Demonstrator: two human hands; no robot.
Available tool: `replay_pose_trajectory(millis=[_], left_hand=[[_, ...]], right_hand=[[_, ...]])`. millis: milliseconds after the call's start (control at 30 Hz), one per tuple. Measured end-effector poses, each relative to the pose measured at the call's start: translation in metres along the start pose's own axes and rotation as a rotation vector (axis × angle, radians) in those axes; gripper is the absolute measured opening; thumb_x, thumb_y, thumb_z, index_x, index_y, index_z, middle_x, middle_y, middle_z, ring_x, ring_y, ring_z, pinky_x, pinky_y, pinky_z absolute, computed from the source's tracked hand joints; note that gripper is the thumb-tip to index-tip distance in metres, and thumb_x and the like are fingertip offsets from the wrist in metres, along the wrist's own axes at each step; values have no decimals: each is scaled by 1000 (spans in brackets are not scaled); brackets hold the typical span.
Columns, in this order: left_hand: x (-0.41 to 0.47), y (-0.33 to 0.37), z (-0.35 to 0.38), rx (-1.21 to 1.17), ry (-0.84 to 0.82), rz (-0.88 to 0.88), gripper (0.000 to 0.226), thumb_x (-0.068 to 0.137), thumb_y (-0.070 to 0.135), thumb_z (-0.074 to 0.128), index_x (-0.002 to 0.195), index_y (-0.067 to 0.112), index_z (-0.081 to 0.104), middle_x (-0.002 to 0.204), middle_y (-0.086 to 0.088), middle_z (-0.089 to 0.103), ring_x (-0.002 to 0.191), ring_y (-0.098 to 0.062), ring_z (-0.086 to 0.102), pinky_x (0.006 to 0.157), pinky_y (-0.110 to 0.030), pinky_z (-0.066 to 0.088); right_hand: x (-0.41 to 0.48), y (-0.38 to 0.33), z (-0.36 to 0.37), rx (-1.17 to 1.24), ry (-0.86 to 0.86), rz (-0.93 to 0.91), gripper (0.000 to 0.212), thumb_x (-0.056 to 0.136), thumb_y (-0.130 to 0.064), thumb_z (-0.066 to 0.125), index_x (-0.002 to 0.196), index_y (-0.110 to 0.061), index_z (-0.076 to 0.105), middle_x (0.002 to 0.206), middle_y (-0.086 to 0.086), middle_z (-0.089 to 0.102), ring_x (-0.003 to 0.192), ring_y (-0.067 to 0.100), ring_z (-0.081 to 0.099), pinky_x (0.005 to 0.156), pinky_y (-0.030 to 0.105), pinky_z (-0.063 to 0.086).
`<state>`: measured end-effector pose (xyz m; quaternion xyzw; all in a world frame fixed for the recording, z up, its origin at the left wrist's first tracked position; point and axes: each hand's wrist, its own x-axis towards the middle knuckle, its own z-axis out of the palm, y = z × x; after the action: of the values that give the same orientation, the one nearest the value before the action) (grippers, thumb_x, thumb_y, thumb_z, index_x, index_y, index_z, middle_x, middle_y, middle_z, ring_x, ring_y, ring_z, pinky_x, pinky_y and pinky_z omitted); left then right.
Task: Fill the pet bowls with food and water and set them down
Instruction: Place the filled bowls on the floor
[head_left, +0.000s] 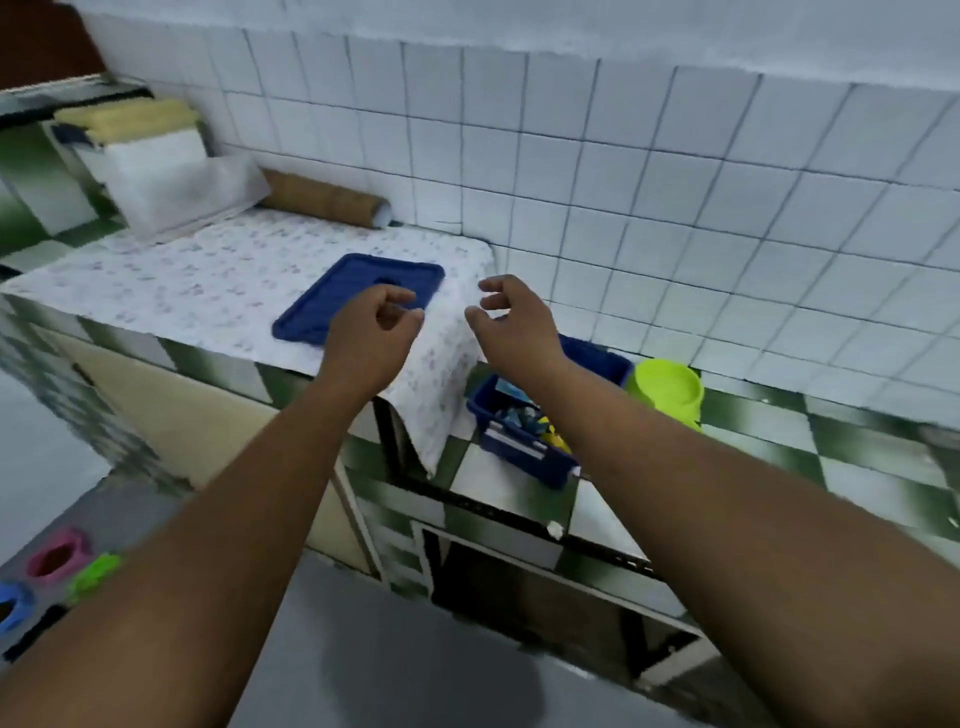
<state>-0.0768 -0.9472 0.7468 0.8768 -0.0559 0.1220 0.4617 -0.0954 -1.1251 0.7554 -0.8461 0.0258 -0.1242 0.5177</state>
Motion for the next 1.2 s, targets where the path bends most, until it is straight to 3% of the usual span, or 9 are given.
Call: replay_pose_trajectory(millis=[67, 300, 433, 500, 600, 733, 933, 1033, 1200], left_hand=[[8, 19, 33, -52, -84, 34, 15, 97, 33, 64, 112, 28, 64, 91, 12, 61, 83, -4, 59, 73, -28, 49], [-4, 77, 154, -158, -314, 72, 16, 95, 33, 65, 110, 28, 68, 87, 10, 64, 79, -9, 63, 72, -28, 54], [-22, 94, 213, -212, -399, 18, 12, 95, 27, 66, 106, 24, 68, 81, 12, 62, 72, -7, 60, 69, -27, 49], [-32, 100, 240, -231, -425, -29, 9, 94, 25, 66, 103, 25, 67, 78, 7, 62, 74, -13, 62, 73, -32, 52], [-48, 98, 281, -227, -424, -134, 20, 88, 34, 67, 107, 27, 68, 91, -1, 70, 89, -21, 69, 86, -42, 59], [-71, 85, 329, -252, -429, -357, 26, 78, 43, 67, 101, 31, 67, 98, -5, 73, 93, -27, 71, 88, -50, 60], [-89, 51, 380, -270, -357, -732, 38, 67, 48, 72, 92, 21, 64, 103, -14, 70, 91, -32, 70, 88, -57, 59], [-93, 49, 395, -283, -283, -867, 36, 86, 35, 76, 110, 15, 59, 112, -16, 65, 83, -29, 67, 85, -53, 61], [-97, 41, 414, -386, -212, -1016, 64, 91, 29, 73, 146, 13, 45, 127, -23, 64, 84, -29, 67, 82, -47, 62]], right_hand=[[2, 22, -38, -18, 103, 54, 33, 94, -30, 63, 126, -23, 58, 114, -3, 61, 89, 16, 61, 69, 28, 50], [-18, 110, -162, -106, 374, 210, 30, 88, -30, 65, 117, -21, 62, 107, 0, 67, 88, 24, 66, 84, 37, 54], [-14, 159, -216, -126, 439, 280, 30, 87, -29, 65, 116, -21, 62, 104, 0, 68, 93, 25, 67, 89, 42, 55], [-4, 183, -235, -156, 417, 294, 31, 88, -27, 65, 117, -19, 62, 105, 2, 68, 94, 25, 66, 89, 39, 54], [21, 218, -252, -183, 339, 306, 29, 88, -26, 65, 117, -17, 63, 104, 4, 69, 91, 24, 65, 86, 35, 53], [56, 263, -260, -213, 161, 318, 31, 88, -24, 65, 117, -15, 62, 101, 3, 68, 86, 23, 63, 77, 30, 50], [107, 303, -244, -254, -42, 300, 34, 88, -24, 68, 120, -13, 63, 110, 8, 69, 94, 23, 62, 90, 32, 50], [126, 318, -238, -308, -90, 269, 37, 88, -23, 68, 123, -12, 62, 115, 10, 68, 108, 25, 62, 94, 30, 46], [148, 353, -235, -376, -81, 303, 38, 86, -22, 67, 122, -14, 62, 123, 10, 64, 116, 27, 58, 92, 24, 41]])
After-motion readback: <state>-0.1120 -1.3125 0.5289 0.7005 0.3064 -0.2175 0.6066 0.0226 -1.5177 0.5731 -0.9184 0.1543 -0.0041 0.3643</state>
